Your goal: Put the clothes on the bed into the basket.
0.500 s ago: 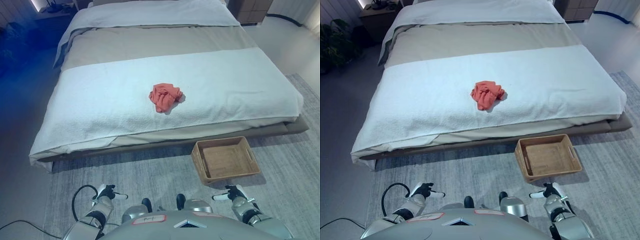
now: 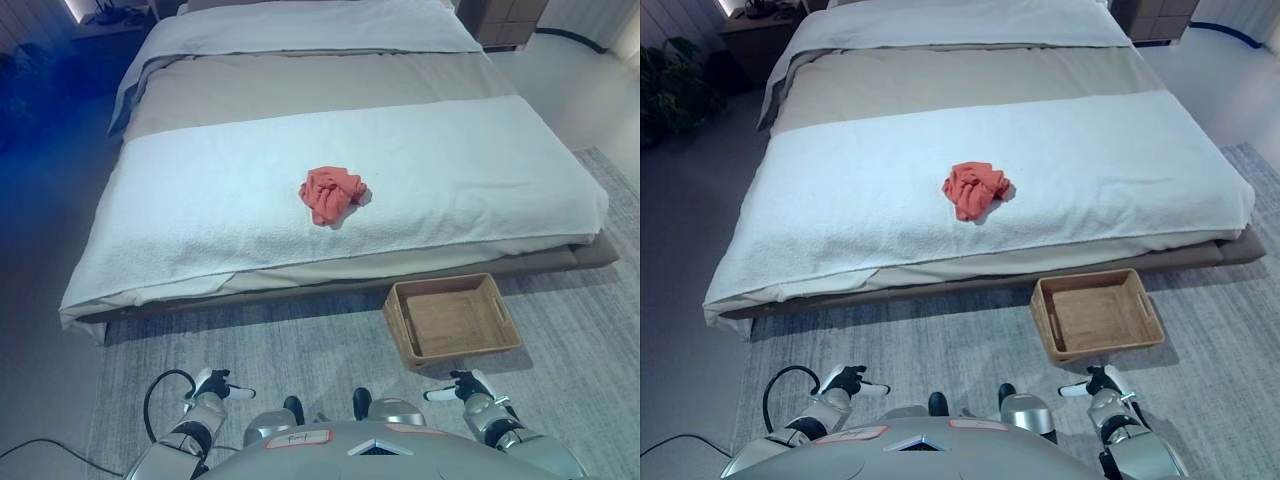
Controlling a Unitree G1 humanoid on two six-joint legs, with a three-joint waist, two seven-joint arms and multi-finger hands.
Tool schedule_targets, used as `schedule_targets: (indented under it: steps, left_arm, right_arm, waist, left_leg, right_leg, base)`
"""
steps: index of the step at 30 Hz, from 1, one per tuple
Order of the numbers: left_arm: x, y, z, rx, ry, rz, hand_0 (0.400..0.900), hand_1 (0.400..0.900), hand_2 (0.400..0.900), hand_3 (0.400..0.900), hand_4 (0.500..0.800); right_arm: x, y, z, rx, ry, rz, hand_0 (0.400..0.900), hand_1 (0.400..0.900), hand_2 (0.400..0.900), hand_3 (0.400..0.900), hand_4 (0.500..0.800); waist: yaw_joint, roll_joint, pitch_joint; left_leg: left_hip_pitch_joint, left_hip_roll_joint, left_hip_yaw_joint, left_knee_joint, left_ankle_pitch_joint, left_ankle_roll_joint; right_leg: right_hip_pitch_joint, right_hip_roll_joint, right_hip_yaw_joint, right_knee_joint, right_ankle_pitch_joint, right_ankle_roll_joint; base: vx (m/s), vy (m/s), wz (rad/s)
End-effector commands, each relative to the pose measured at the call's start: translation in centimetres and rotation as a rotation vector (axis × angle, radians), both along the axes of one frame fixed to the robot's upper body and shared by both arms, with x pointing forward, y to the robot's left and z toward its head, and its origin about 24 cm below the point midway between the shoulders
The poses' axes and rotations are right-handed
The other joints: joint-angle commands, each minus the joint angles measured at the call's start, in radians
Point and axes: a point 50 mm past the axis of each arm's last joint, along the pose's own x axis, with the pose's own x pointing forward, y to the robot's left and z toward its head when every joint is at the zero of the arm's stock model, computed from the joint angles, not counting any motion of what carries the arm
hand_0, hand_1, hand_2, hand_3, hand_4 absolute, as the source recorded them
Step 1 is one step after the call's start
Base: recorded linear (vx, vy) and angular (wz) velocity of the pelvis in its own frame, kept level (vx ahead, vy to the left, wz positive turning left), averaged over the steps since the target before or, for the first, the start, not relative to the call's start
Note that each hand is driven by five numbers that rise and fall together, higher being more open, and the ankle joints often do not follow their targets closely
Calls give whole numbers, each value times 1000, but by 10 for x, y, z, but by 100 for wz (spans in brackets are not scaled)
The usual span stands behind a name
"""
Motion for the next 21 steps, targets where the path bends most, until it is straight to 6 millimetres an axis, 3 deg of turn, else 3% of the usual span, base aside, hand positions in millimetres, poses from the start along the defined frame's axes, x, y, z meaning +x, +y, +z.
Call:
schedule_targets:
  steps: [1,8,12,14,15,17,19,21]
  left_arm:
    - [20,23,10,135,-18,-25,900,900,900,900,800]
    - [14,29,10,165,24,-40,900,900,900,900,800]
    - [13,34,11,176,23,-10,900,900,900,900,800]
    - [16,35,13,175,12,-8,900,900,900,900,800]
    - [22,34,14,166,2,-23,900,900,900,900,800]
    - [18,33,12,159,29,-56,900,900,900,900,800]
    - [21,31,13,158,19,-67,900,900,900,900,800]
    - [38,29,17,154,-31,-74,900,900,900,900,800]
  right_arm:
    - [31,-22,15,-113,-58,64,900,900,900,900,800]
    - [43,-22,20,-114,-89,69,900,900,900,900,800]
    - [48,-27,23,-123,-106,47,900,900,900,900,800]
    - [43,-32,23,-130,-100,16,900,900,900,900,800]
    - [37,-35,22,-140,-82,-1,900,900,900,900,800]
    - [27,-39,21,-138,-64,-47,900,900,900,900,800]
    - [23,-40,20,-141,-57,-60,900,900,900,900,800]
    - [13,-45,19,-147,-39,-104,900,900,900,900,800]
  waist:
    - [20,-2,18]
    - [24,1,43]
    - [29,9,59]
    - [19,17,75]
    - [-7,15,106]
    - [-27,21,113]
    - [-37,22,110]
    - [-63,26,107]
  left_leg:
    - [26,-27,-44,5,-79,6]
    - [5,-43,-24,5,-81,40]
    - [2,-69,-23,16,-99,76]
    - [14,-90,-40,23,-111,98]
    - [31,-98,-57,23,-108,112]
    - [56,-97,-64,9,-111,112]
    - [67,-97,-66,5,-118,109]
    - [100,-101,-84,5,-136,99]
  right_leg:
    - [-9,-31,-73,7,-24,54]
    - [-79,-45,-42,92,-37,63]
    - [-143,-60,-19,225,-65,80]
    - [-215,-75,0,400,-32,85]
    - [-298,-65,39,581,32,81]
    - [-360,-46,56,645,31,70]
    - [-380,-40,47,620,22,66]
    - [-401,-13,33,495,19,69]
  base:
    - [4,78,-8]
    - [4,117,-11]
    - [52,211,-5]
    - [54,255,34]
    - [38,225,40]
    - [158,221,34]
    - [198,124,24]
    - [334,71,35]
